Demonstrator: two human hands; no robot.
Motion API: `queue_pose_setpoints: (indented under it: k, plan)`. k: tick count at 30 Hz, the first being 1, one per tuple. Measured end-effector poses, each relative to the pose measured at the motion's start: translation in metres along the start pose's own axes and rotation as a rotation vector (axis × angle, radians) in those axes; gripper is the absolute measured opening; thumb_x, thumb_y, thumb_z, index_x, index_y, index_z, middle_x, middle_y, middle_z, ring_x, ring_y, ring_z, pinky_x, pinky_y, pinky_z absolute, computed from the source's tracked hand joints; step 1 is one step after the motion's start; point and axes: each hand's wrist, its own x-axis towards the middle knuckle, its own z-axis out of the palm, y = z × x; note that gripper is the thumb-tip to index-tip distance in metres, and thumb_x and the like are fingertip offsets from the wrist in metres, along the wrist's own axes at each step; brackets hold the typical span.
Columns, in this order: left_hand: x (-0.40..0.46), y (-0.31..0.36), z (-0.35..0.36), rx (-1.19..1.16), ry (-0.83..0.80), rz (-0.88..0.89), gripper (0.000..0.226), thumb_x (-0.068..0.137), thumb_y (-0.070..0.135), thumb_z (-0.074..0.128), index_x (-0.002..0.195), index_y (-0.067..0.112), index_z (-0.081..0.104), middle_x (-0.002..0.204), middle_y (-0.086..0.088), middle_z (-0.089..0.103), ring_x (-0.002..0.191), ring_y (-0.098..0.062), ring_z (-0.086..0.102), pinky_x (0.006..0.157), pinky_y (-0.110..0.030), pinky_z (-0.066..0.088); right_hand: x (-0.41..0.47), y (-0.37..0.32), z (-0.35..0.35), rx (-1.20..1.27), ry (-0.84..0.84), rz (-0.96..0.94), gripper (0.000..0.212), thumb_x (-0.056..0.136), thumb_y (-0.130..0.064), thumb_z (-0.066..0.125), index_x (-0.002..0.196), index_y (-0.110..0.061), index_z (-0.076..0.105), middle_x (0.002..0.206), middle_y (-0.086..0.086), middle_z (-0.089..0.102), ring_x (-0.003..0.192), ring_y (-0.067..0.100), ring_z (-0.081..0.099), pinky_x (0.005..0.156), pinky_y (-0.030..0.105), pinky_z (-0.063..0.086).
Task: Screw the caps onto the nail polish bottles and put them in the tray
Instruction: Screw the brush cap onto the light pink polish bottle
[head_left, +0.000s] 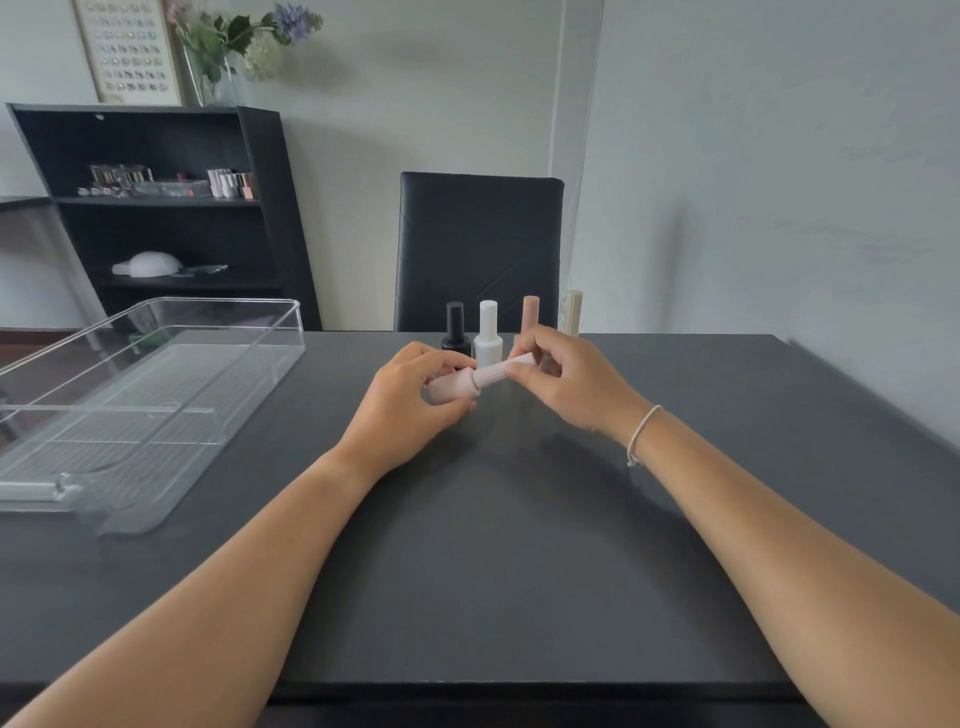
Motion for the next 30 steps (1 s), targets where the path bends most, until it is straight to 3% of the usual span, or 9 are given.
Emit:
queue_pose_setpoints:
  k: [5,10,14,17,21,27,30]
  plan:
    - [-0.0002,0.0005,-0.0002,0.01,-0.005,0.004,0.035,0.074,0.018,0.074,0.106,0.029,0.064,0.096,0.004,0.054,0.085,-0.002,0.048,0.071,-0.014,0.038,0.0013,0.001,0.0003,-0.006,-0.011,0.041,0.032,0.091,-0.036,0.05,0.083,-0.006,0.059,0.064,0.003,0.049,0.053,0.009,0.041,0.054,0.012,0.034]
    - [0.0002,0.0004,-0.0002,0.026,-0.013,0.006,0.036,0.075,0.018,0.073,0.107,0.03,0.062,0.099,0.003,0.054,0.086,-0.003,0.048,0.071,-0.014,0.038,0.0006,0.0015,0.0011,0.021,-0.025,-0.006,0.011,0.086,-0.023,0.059,0.093,-0.015,0.055,0.077,0.003,0.052,0.056,0.0,0.046,0.056,0.006,0.037]
    - [0.0002,0.0,0.0001,0.027,-0.019,-0.003,0.036,0.075,0.018,0.073,0.108,0.029,0.062,0.1,0.003,0.054,0.086,-0.003,0.048,0.071,-0.014,0.038,-0.0003,0.0009,0.0003,0.001,-0.016,-0.011,0.003,0.087,-0.017,0.057,0.088,-0.015,0.054,0.068,-0.007,0.047,0.054,-0.008,0.046,0.055,0.005,0.036]
    - [-0.0004,0.0,-0.0002,0.016,-0.021,-0.009,0.037,0.074,0.018,0.073,0.108,0.028,0.063,0.1,0.003,0.054,0.086,-0.003,0.048,0.072,-0.014,0.038,-0.0005,0.0005,-0.0007,-0.011,0.0,0.014,0.01,0.089,-0.022,0.056,0.084,-0.013,0.056,0.064,-0.007,0.045,0.052,-0.008,0.044,0.055,0.004,0.035]
    - [-0.0001,0.0009,-0.0004,0.02,-0.019,-0.006,0.036,0.075,0.018,0.073,0.108,0.028,0.063,0.099,0.003,0.054,0.086,-0.005,0.049,0.072,-0.016,0.039,0.0004,0.0005,-0.001,-0.03,0.007,0.05,0.029,0.09,-0.034,0.052,0.087,-0.006,0.06,0.066,-0.001,0.051,0.052,0.004,0.041,0.054,0.011,0.034]
    - [-0.0001,-0.0004,-0.0003,0.031,-0.018,-0.002,0.037,0.074,0.019,0.074,0.108,0.028,0.063,0.098,0.004,0.054,0.086,-0.005,0.048,0.071,-0.016,0.039,-0.0007,-0.0024,0.0,0.02,0.004,0.001,0.007,0.086,-0.021,0.06,0.086,-0.016,0.055,0.069,-0.003,0.047,0.052,-0.005,0.044,0.055,0.005,0.036]
    - [0.0003,-0.0001,0.0001,0.032,-0.022,-0.003,0.037,0.075,0.019,0.073,0.109,0.028,0.063,0.099,0.004,0.054,0.086,-0.005,0.048,0.072,-0.016,0.039,0.0002,-0.0013,-0.0003,0.004,0.027,0.001,0.006,0.086,-0.02,0.06,0.084,-0.016,0.055,0.066,-0.006,0.047,0.054,-0.007,0.044,0.056,0.005,0.036]
